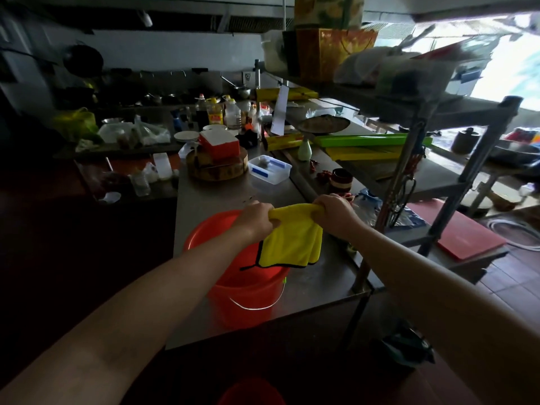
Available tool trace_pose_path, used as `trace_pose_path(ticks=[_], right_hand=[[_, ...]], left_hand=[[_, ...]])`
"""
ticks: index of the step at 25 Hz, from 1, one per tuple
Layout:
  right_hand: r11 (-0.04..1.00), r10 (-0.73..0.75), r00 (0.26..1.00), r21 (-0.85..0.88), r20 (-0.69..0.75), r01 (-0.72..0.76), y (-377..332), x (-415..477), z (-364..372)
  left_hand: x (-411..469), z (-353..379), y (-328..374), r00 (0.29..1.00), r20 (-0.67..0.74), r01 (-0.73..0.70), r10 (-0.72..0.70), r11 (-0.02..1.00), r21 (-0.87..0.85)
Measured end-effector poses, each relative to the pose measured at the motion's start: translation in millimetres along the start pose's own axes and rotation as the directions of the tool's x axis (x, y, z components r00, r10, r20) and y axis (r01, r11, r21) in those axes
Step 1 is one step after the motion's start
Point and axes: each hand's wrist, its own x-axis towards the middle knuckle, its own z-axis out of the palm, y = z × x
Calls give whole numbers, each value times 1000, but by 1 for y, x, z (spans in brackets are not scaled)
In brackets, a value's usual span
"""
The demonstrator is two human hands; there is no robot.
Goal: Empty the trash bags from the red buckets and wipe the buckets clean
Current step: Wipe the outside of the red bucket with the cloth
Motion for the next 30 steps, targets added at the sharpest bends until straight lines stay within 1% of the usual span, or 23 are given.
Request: trace_pose_path(ticks=[2,4,5,7,9,10,14,16,18,22,25,27,28,30], right_hand=[[996,53,999,78,5,-53,-1,-5,-1],[970,133,990,201,36,-137,-4,-9,-2],[958,152,988,243,34,-156,-3,-12,-1],[959,134,991,253,-22,-124,-1,-19,0],[966,114,991,240,-73,-93,7,-28,3],[967,116,991,236,-70,-96,13,-33,6],[973,137,989,181,51,-144,37,-56,22],[969,172,978,157,116,-189,46,-64,33],[969,174,972,151,155,-198,54,-69,44],[979,93,974,158,204,-126,61,-71,61],[979,43,962,180,270,-94,58,-62,71],[980,-15,952,195,305,-48,53,-55,79],[976,-30,945,213,327,-42,50,-51,86],[967,-53,931,251,362,-43,45,-40,103]], left_hand=[[-7,2,-4,999,10,39,-39,999,-6],[-15,6,-7,997,-34,60,-62,996,-73],[-18,11,-8,996,-49,68,-74,992,-108],[-27,28,-12,993,-19,114,-117,985,-126],[-39,55,-21,985,43,169,-167,983,-70],[-45,71,-26,983,64,175,-173,984,-25],[-68,128,-41,968,152,176,-202,970,171],[-72,148,-47,964,152,178,-217,955,235],[-71,161,-49,971,98,186,-219,945,268],[-63,146,-55,980,-97,187,-171,963,193],[-45,110,-68,962,-217,197,-166,972,129],[-31,87,-80,939,-263,233,-220,972,20],[-26,77,-86,926,-271,256,-264,964,-65],[-23,64,-96,893,-255,313,-370,920,-237]])
